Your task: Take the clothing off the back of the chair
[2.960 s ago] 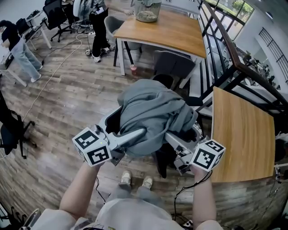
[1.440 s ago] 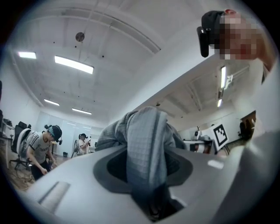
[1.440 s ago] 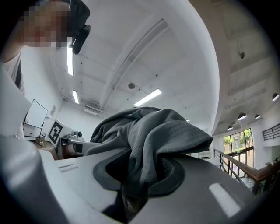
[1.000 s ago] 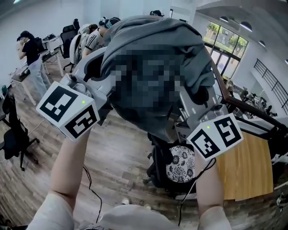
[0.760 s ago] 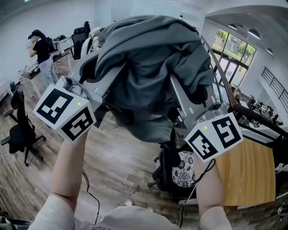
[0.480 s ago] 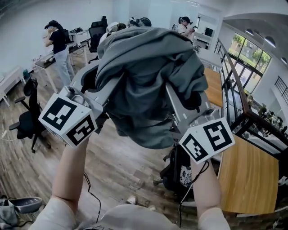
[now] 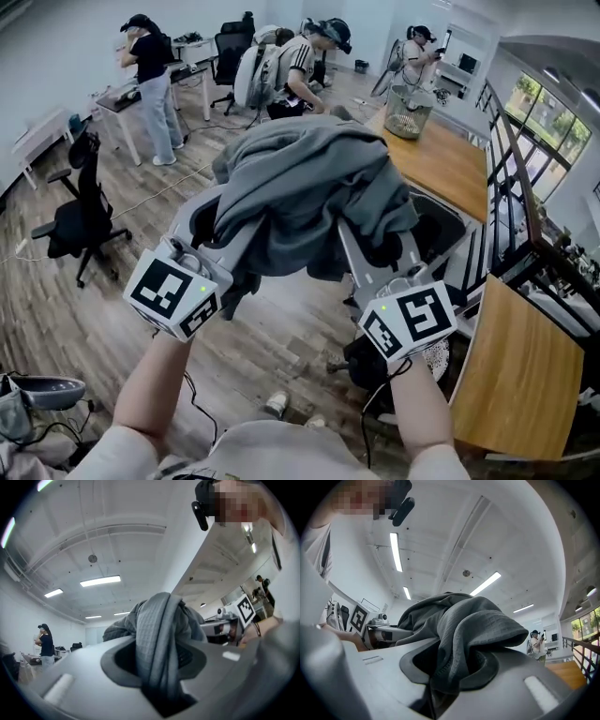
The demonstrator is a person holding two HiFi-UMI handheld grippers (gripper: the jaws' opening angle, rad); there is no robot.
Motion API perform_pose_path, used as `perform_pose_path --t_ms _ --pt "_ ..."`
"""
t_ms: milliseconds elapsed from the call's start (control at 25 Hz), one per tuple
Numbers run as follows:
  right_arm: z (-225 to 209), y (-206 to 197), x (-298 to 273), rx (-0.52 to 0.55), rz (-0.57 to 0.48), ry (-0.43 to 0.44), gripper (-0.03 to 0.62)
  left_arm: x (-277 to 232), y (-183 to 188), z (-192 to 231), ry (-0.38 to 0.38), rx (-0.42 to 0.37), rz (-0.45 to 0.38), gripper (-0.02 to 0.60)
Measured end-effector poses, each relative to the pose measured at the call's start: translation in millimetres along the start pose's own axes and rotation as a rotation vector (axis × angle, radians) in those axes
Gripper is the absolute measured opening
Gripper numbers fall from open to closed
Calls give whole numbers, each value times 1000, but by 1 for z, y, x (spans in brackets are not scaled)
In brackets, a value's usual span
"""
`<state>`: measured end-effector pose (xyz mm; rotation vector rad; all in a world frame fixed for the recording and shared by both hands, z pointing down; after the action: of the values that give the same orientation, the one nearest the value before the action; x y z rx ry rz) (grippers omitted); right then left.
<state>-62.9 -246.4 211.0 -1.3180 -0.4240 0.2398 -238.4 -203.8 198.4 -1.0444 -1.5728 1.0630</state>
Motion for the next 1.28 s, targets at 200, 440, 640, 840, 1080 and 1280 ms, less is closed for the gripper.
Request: perform_pose_path --t_ms 200,440,640,840,1080,1280 --pt "16 -62 13 -65 67 5 100 21 -59 -15 -4 11 77 143" --pt "22 -116 30 -129 139 -17 98 30 -114 -34 -19 50 173 143" --pt "27 -145 38 -171 186 -30 98 37 -147 -44 -27 103 234 143" --pt "31 -168 53 -196 216 -43 98 44 -170 -60 -48 132 298 143" --pt "28 -174 66 -215 213 -66 100 41 -174 -72 -61 120 299 143" --pt "25 -166 67 -196 201 -76 100 37 -167 -72 -65 124 278 143"
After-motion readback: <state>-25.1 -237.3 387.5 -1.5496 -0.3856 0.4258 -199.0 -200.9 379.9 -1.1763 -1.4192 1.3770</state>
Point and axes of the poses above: the fingertips, and each gripper's own axes: x backward along the fingers, z to its left, y out of its top, the point moved 5 cm from there along x, backward along the fingers, and after that the axes turned 13 degrees about y, right-handed, at the moved point
